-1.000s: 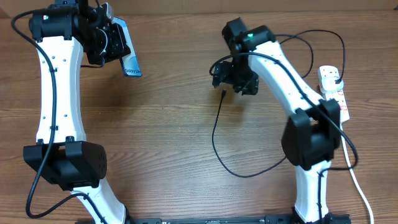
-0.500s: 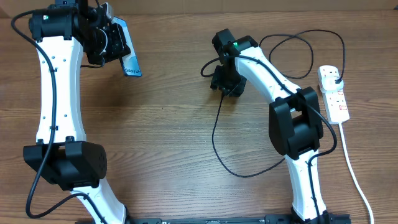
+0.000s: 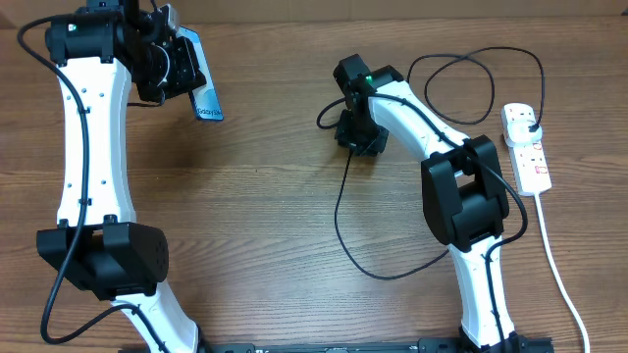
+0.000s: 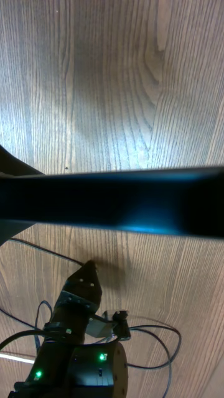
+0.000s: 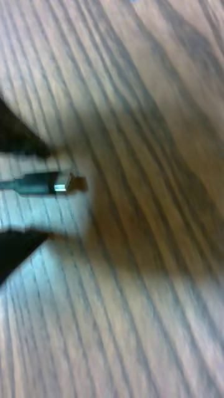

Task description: Plug charger to phone and switch on socket

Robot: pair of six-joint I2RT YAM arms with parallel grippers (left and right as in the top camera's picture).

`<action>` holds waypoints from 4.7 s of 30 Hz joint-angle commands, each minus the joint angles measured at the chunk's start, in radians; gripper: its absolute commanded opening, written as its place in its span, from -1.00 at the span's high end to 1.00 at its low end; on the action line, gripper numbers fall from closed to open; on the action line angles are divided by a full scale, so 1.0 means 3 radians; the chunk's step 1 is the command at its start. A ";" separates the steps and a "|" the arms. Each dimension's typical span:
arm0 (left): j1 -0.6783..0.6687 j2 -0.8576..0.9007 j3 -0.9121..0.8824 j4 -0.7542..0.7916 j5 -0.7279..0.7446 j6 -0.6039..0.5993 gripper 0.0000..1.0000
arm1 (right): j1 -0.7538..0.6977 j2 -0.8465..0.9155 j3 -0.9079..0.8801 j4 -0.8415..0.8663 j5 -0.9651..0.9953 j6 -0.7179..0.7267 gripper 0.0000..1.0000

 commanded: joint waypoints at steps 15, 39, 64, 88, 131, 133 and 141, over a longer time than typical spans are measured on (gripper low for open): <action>-0.0013 -0.0116 0.0078 0.0004 0.0051 0.0018 0.92 | 0.0009 0.0090 -0.0142 0.0097 -0.0312 -0.0118 0.72; -0.0011 -0.0116 0.0078 0.0440 0.1470 0.0546 0.92 | -0.0004 0.0045 0.1025 -0.0807 -0.0928 -0.0752 0.93; 0.0028 -0.0116 0.0078 0.2636 0.4012 -0.0807 0.92 | 0.0013 -0.1617 0.1202 -0.0776 -0.3188 -0.2099 0.93; -0.0231 -0.0118 0.0079 0.2502 0.4013 -0.1301 0.92 | 0.0011 -0.1616 0.1181 -0.0490 -0.3213 -0.1972 0.93; -0.0239 -0.0125 0.0079 0.2640 0.4012 -0.1428 0.92 | 0.0072 -0.1400 0.1123 -0.0142 -0.3253 -0.1447 0.93; -0.0239 -0.0125 0.0079 0.2641 0.4013 -0.1405 0.92 | 0.0072 -0.1400 0.1123 -0.0106 -0.3255 -0.1385 0.93; -0.0238 -0.0123 0.0079 0.2653 0.4013 -0.1328 0.92 | 0.0069 -0.1400 0.1123 -0.0099 -0.3363 -0.1387 0.93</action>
